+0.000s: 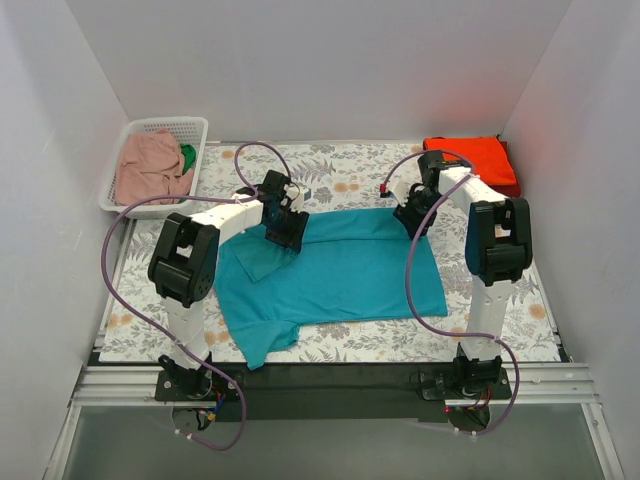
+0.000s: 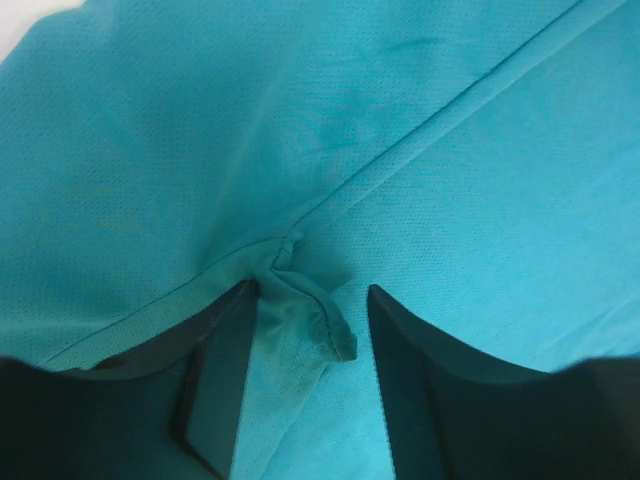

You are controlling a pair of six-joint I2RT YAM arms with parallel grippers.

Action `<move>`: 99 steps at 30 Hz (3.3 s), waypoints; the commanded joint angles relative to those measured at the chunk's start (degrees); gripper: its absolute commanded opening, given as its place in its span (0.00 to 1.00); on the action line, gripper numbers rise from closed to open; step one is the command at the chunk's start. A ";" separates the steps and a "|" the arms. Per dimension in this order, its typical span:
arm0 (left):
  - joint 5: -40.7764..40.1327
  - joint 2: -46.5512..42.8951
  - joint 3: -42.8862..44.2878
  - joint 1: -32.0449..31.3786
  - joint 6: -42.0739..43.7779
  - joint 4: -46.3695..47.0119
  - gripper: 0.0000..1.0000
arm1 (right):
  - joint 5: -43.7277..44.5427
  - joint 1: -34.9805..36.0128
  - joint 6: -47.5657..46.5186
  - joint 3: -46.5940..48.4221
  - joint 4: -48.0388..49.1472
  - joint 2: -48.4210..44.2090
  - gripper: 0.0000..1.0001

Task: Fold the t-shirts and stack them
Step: Fold the tshirt

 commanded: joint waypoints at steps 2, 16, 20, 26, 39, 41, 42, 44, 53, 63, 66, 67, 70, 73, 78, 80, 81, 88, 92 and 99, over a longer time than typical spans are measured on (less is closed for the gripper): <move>-1.43 -0.51 1.85 -0.27 -0.71 -0.08 0.40 | 2.87 0.81 -2.89 0.18 0.28 0.35 0.41; -3.98 -8.24 -2.37 -0.27 1.13 -3.59 0.00 | 4.72 0.81 -2.98 0.36 1.77 -2.19 0.01; -4.50 -10.18 -2.72 -0.18 1.57 -5.18 0.00 | 5.07 0.89 -3.33 0.80 1.59 -3.60 0.01; -3.63 -10.27 -3.07 -0.27 1.75 -6.85 0.00 | 6.21 0.89 -4.65 -2.01 1.51 -5.01 0.01; 6.13 -11.15 1.49 9.29 -0.98 -7.20 0.40 | 5.16 0.89 -5.62 -3.69 0.46 -5.18 0.42; 7.88 -11.76 1.85 13.85 -0.89 -7.38 0.40 | 2.10 0.89 -4.39 -1.94 -0.16 -5.97 0.54; 8.76 -12.03 1.68 15.44 -1.06 -7.12 0.40 | 1.21 0.89 -3.78 -1.14 -0.51 -5.98 0.57; 11.13 -12.29 1.15 20.00 -1.50 -7.29 0.41 | -1.24 0.89 -1.67 2.10 -2.18 -5.54 0.58; 12.20 -15.01 -7.63 24.34 1.22 -5.97 0.36 | -7.14 0.81 7.20 10.89 -4.65 -0.89 0.51; 9.82 -16.51 -15.80 24.34 -0.27 -6.06 0.35 | -8.73 0.81 9.24 11.96 -4.65 1.58 0.47; 9.82 -16.34 -16.34 24.25 -0.71 -5.27 0.37 | -8.47 0.81 9.24 12.05 -4.65 2.02 0.47; 10.00 -16.07 -16.17 24.25 -0.71 -5.27 0.37 | -8.38 0.89 9.15 12.05 -4.65 2.11 0.46; 10.44 -15.02 -15.73 24.16 -0.97 -5.01 0.38 | -7.94 0.89 9.06 12.05 -4.65 2.20 0.46; 10.70 -14.32 -15.38 23.99 -1.15 -4.65 0.38 | -7.68 0.81 9.06 12.05 -4.65 2.20 0.46; 10.79 -12.91 -14.76 23.63 -1.59 -4.04 0.38 | -7.15 0.81 8.71 12.22 -4.65 2.11 0.45; 10.79 -12.65 -14.50 23.46 -1.68 -3.86 0.39 | -6.80 0.89 8.45 12.22 -4.65 2.02 0.45; 10.35 -12.47 -14.32 23.37 -1.68 -3.86 0.38 | -6.71 0.81 8.36 12.22 -4.65 1.93 0.45; 10.26 -11.24 -13.53 22.76 -2.20 -3.60 0.39 | -6.36 0.81 8.18 12.40 -4.65 1.93 0.45; 10.44 -11.33 -13.53 22.67 -2.47 -3.34 0.36 | -6.18 0.89 8.01 12.22 -4.65 1.85 0.45; 10.26 -10.89 -13.97 22.40 -2.64 -2.98 0.29 | -6.18 0.89 7.92 12.22 -4.65 1.93 0.44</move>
